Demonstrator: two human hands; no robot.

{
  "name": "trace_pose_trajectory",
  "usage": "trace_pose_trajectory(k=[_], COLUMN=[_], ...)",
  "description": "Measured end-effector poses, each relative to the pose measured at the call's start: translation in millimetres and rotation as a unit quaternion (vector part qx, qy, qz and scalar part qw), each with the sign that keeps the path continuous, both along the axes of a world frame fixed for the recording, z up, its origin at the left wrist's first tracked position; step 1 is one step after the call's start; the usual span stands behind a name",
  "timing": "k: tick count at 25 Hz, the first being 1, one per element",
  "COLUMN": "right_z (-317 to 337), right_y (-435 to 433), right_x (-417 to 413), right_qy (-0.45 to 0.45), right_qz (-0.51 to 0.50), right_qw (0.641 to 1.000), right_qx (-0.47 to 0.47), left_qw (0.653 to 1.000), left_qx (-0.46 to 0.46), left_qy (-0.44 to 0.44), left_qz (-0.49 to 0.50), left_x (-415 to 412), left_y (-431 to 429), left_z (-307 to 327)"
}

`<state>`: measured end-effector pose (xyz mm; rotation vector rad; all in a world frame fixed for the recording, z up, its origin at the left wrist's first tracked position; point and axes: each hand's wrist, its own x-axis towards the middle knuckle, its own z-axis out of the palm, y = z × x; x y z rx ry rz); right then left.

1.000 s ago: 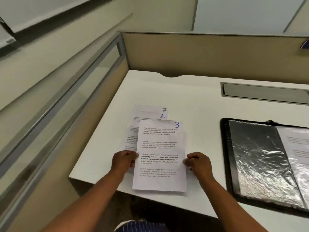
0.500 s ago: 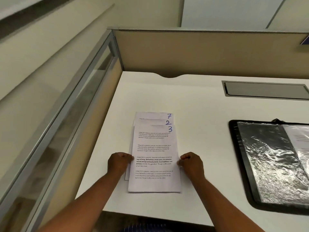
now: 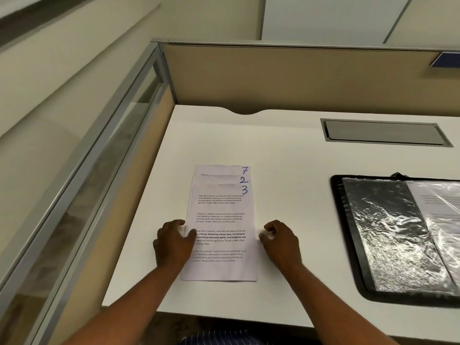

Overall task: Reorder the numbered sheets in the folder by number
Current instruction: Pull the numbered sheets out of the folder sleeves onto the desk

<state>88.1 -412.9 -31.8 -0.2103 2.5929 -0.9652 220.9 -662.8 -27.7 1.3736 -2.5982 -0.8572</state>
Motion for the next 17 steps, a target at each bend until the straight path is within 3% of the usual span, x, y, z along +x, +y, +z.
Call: trace_pose_trajectory(k=[4,8,17], right_z=[-1,-1,8], right_y=[34,85,254], right_x=[4,7,-18], right_qy=[0.093,0.083,0.097], right_qz=[0.094,0.172,0.213], right_qw=[0.988,0.973,0.962], right_qx=[0.083,0.129,0.142], left_qw=[0.996,0.989,0.989], left_qx=[-0.036,-0.056,-0.047], left_qy=[0.007,-0.006,-0.009], left_qz=[-0.085,-0.134,-0.143], left_x=[-1,-9,-30], left_y=[37,95,299], left_z=[2,1,8])
